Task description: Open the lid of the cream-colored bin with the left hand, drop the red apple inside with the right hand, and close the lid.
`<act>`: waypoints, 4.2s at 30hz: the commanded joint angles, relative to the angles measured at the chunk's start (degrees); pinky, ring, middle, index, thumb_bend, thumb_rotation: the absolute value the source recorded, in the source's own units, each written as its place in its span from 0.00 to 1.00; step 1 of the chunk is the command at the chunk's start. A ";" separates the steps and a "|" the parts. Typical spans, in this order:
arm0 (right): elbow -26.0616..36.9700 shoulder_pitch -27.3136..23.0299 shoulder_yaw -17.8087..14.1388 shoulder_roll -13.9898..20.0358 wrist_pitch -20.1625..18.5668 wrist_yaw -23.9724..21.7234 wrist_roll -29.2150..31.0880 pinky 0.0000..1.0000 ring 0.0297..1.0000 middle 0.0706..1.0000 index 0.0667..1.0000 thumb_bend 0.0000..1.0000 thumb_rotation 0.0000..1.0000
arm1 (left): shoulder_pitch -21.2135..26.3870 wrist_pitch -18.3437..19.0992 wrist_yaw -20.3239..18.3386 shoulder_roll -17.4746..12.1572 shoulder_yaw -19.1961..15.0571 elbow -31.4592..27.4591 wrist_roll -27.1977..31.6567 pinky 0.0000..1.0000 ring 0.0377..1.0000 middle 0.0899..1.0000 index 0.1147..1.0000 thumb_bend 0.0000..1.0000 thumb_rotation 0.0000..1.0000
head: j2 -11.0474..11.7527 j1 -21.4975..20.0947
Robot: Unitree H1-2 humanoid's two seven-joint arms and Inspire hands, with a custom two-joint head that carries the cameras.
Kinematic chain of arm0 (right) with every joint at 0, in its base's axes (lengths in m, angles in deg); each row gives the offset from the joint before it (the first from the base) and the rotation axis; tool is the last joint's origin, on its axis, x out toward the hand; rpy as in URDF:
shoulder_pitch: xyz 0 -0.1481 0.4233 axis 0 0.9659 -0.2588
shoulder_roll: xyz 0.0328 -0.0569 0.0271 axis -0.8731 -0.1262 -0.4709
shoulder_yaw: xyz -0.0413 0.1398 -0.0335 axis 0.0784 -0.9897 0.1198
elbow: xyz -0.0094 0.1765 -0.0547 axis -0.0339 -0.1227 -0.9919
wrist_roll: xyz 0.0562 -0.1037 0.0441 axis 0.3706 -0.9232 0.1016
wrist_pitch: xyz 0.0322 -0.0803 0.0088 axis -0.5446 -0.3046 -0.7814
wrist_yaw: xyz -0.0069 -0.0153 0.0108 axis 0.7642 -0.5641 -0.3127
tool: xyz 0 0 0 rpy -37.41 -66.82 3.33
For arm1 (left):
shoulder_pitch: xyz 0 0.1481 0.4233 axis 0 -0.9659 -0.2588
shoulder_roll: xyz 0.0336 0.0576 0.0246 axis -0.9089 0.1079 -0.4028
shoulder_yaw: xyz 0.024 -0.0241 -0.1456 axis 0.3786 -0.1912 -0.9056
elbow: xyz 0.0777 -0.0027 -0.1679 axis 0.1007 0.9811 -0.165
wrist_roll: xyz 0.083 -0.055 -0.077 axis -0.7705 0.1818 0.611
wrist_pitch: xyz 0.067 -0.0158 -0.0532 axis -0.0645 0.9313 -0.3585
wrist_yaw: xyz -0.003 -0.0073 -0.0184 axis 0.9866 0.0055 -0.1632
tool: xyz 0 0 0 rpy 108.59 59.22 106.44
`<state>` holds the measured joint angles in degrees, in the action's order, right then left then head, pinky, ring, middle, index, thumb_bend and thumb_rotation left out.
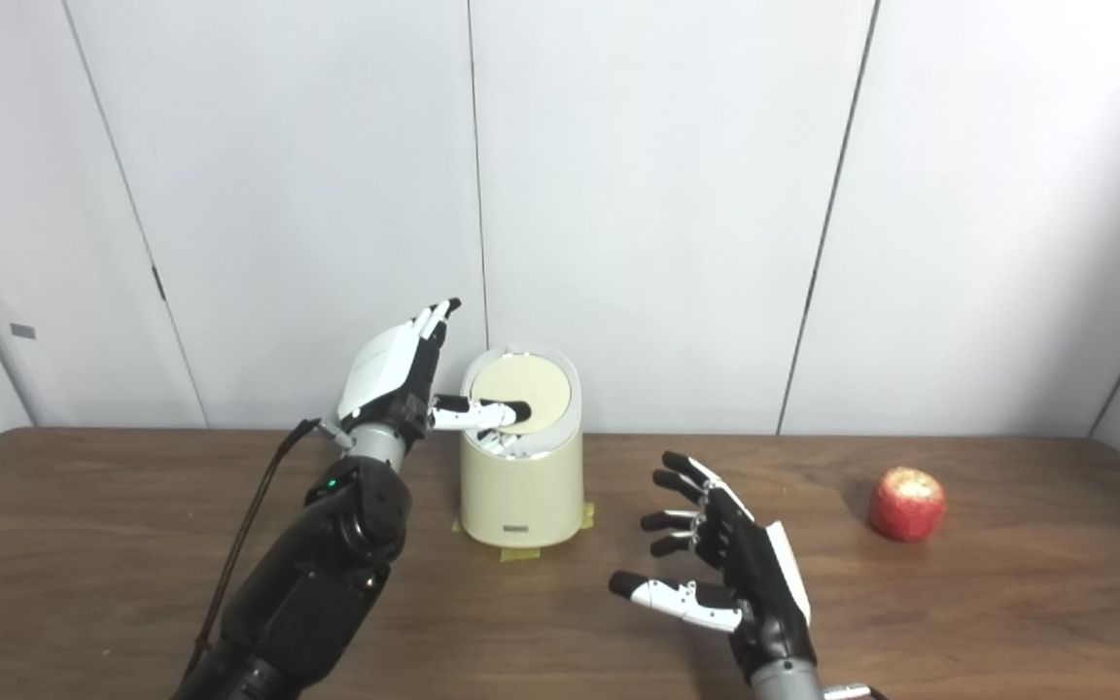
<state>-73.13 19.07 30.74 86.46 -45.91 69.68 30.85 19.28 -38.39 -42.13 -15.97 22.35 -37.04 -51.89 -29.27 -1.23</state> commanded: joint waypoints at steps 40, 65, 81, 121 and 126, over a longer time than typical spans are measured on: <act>1.35 -1.76 -0.14 0.10 0.30 -0.05 0.41 0.52 0.62 0.78 0.81 0.79 0.16 | -13.28 -10.92 -15.94 0.64 -18.81 -30.04 16.77 0.69 0.86 0.89 0.92 0.80 0.27 | -0.17 1.21; -1.59 -3.48 -1.39 3.95 3.03 0.20 -0.04 0.51 0.60 0.76 0.79 0.82 0.15 | -32.99 -31.02 -14.13 -4.50 -22.03 -23.66 32.12 0.62 0.69 0.74 0.75 0.77 0.14 | 1.70 -4.26; 9.56 -9.47 -8.29 17.74 -11.43 1.75 -9.15 0.55 0.67 0.76 0.77 0.78 0.06 | -30.78 -37.92 -13.84 -5.82 -23.54 -17.11 36.45 0.65 0.71 0.76 0.79 0.74 0.09 | 5.84 -20.66; -18.01 -14.23 -8.27 30.57 -14.46 -2.53 -10.55 0.89 0.94 0.94 0.92 0.86 0.18 | -32.18 -28.83 -15.19 -8.79 -22.78 -23.44 36.19 0.67 0.72 0.76 0.79 0.70 0.00 | 5.31 -22.01; -19.94 -14.99 -6.56 30.50 -14.40 -1.39 -12.53 0.85 0.90 0.91 0.92 0.85 0.20 | -32.37 -27.94 -15.14 -8.50 -22.54 -24.27 36.06 0.68 0.73 0.77 0.79 0.69 0.00 | 5.34 -21.98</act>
<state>-93.47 7.37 24.40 114.83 -62.25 66.79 18.90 -14.71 -65.97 -57.60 -23.91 -0.27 -58.92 -15.41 -23.91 -23.20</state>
